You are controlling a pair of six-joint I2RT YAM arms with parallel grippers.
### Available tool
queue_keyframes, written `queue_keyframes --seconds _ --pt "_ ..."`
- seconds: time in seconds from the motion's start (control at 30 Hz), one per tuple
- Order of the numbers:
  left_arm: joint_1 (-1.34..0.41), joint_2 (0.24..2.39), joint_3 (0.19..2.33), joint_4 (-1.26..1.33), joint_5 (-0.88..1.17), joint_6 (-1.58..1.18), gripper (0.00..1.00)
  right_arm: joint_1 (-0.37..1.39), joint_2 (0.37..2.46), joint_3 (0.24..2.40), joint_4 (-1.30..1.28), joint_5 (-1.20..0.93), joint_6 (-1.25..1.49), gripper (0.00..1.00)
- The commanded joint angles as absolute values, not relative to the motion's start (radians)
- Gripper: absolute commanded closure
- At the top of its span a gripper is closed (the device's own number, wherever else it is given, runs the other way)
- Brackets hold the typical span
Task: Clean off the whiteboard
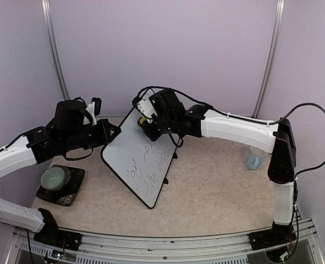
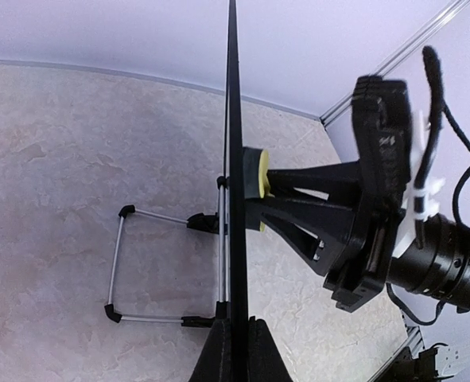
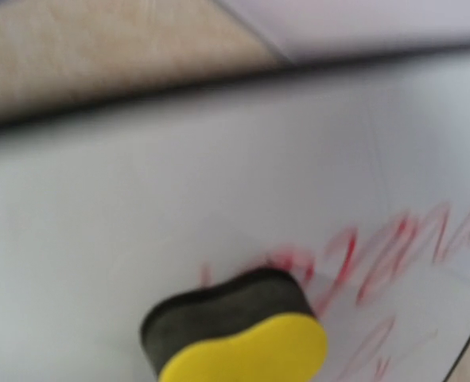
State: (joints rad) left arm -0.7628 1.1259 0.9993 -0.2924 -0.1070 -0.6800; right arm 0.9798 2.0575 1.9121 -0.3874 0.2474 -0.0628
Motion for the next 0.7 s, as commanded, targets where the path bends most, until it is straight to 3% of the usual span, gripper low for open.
queue_keyframes --seconds 0.0,0.27,0.67 --pt "-0.795 1.113 1.024 -0.31 -0.005 -0.667 1.0 0.982 2.035 1.789 -0.403 0.228 -0.059 1.0" --pt "-0.8 1.109 1.02 -0.309 -0.009 -0.67 1.0 0.983 2.002 1.742 -0.394 0.212 -0.049 1.0" --pt "-0.804 1.11 1.014 -0.307 -0.016 -0.672 1.0 0.984 2.104 2.003 -0.428 0.208 -0.068 1.0"
